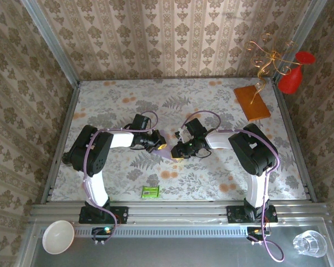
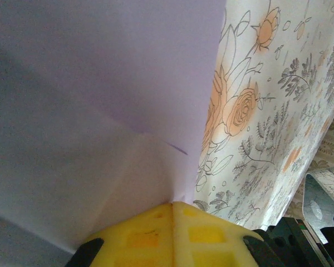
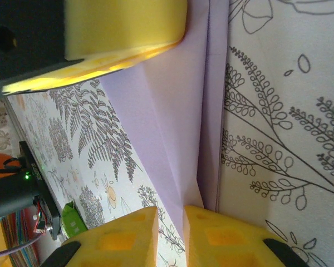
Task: Fold a paper plane with a square sheet of paper (pick it up from the middle)
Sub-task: Fourth fold the wing at the center of the table.
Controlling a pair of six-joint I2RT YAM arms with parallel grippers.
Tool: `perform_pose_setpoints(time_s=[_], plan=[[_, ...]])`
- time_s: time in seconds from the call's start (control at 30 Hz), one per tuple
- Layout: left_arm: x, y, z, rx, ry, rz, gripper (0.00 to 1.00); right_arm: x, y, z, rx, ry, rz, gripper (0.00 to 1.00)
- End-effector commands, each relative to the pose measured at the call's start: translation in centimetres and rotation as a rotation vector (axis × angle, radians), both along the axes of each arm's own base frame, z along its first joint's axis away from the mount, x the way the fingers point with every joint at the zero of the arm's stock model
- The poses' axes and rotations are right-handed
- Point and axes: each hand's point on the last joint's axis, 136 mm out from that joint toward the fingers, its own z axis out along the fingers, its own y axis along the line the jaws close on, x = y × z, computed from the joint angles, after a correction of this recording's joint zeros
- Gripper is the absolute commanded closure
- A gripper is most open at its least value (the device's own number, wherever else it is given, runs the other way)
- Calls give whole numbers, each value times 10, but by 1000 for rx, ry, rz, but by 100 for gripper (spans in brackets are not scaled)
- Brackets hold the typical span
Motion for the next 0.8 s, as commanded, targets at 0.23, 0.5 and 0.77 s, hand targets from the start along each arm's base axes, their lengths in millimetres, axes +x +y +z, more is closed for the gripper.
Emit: perform_pose_setpoints(time_s=[0.23, 0.5, 0.77], plan=[[0, 8, -13, 42, 25, -2, 91, -10, -12, -18, -103, 52, 3, 79], [-2, 12, -17, 56, 37, 5, 92, -12, -16, -19, -118, 62, -7, 80], [-4, 13, -20, 59, 49, -1, 92, 24, -15, 46, -15, -126, -149, 74]])
